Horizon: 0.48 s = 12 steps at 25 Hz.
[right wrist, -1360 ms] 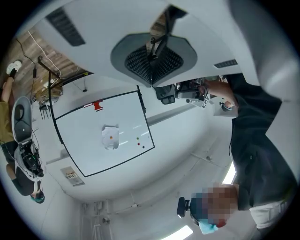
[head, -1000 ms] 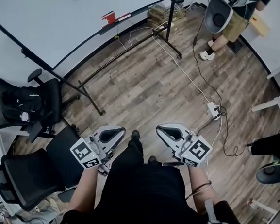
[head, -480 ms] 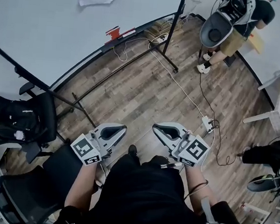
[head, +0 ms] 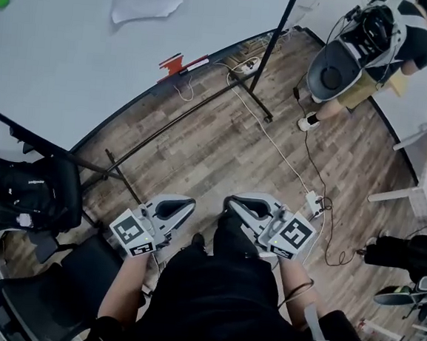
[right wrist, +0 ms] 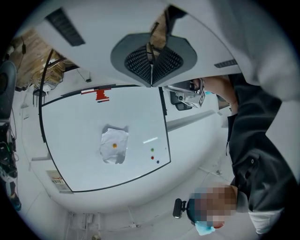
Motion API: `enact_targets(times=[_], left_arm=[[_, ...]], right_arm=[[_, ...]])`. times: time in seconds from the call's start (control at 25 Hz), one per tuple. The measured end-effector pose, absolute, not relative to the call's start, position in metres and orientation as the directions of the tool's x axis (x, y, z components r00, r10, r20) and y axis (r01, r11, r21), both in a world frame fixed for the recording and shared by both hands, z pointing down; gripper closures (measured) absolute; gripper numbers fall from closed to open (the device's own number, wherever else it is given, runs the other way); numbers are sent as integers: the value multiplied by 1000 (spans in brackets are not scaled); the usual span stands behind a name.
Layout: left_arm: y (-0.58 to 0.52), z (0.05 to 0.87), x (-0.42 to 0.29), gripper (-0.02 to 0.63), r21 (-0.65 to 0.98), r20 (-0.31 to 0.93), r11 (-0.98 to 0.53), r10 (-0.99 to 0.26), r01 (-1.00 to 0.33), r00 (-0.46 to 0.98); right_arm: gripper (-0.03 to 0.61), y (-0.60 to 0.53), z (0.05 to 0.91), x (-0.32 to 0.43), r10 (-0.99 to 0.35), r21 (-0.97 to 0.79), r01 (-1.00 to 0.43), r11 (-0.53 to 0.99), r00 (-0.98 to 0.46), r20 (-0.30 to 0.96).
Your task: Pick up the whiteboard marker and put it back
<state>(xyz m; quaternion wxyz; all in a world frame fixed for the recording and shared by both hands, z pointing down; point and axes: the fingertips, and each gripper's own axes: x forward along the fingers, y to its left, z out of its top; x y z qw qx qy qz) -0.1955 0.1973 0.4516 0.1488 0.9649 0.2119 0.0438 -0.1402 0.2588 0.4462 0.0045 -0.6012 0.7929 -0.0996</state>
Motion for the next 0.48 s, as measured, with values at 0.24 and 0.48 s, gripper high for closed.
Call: enact_targets(times=[0.24,0.48], left_arm=[[177,449,-122,601,300,49,-881,396,365,917],[135,435,-42,601,288,64,-907,338,307,939]], right_arm=[[558,228,448,-71,-940,-163,-935,315,-331,86],[558,182,440,16,-909,-167,-905,391,-408,80]])
